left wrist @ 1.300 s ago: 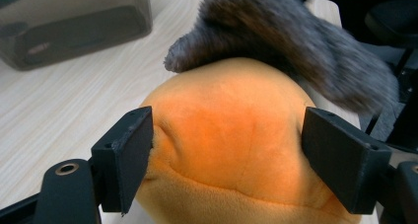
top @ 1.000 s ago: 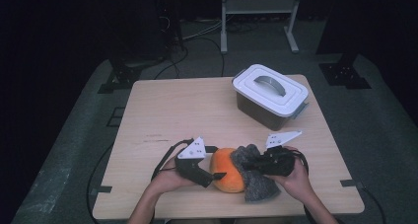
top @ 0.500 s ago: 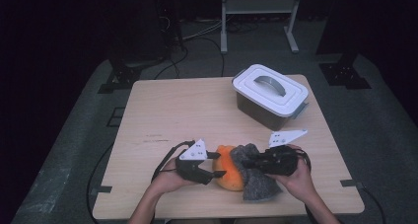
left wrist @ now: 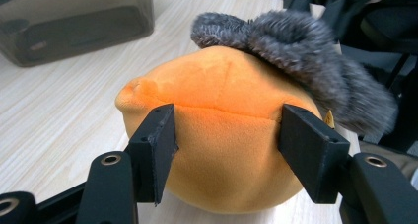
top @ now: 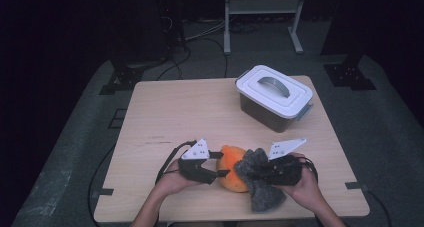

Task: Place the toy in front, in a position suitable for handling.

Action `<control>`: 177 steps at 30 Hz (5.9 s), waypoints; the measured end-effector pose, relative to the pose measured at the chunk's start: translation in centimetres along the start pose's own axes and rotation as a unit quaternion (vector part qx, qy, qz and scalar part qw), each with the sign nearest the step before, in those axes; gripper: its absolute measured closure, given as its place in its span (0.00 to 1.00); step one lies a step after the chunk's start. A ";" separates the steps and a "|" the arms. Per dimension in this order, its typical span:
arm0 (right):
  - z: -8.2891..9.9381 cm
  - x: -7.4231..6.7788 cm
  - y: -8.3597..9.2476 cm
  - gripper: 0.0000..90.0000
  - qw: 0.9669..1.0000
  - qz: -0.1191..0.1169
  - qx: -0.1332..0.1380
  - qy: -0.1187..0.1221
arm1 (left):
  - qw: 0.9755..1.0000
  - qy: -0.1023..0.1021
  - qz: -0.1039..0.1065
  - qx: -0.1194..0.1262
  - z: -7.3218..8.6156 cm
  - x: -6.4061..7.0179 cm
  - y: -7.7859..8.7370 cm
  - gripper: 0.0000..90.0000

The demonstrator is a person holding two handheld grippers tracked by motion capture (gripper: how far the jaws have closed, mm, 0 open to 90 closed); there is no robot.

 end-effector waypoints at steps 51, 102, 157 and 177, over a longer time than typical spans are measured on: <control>0.0 0.8 -0.1 0.86 0.999 -0.043 -0.032 -0.006 | 0.999 -0.017 0.024 -0.040 0.1 1.7 -0.9 0.27; 0.3 2.6 0.7 0.85 0.999 -0.036 -0.007 -0.040 | 0.995 -0.059 0.015 -0.073 0.0 2.0 -0.5 0.36; -0.3 1.0 -0.3 0.85 1.000 -0.029 -0.001 -0.008 | 0.998 -0.019 0.016 -0.056 0.1 1.3 -0.2 0.30; 1.1 2.4 -0.1 0.85 0.999 -0.027 -0.011 -0.028 | 0.998 0.006 0.006 -0.061 1.1 0.0 0.5 0.31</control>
Point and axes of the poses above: each handheld gripper's, and its own axes: y roughly backward along the jaws, z roughly out of its underside, x roughly to its right, the point moved 8 cm from there along -y, roughly forward along the jaws, and after that the axes turned 4 degrees about -x, right-handed, at the moved point
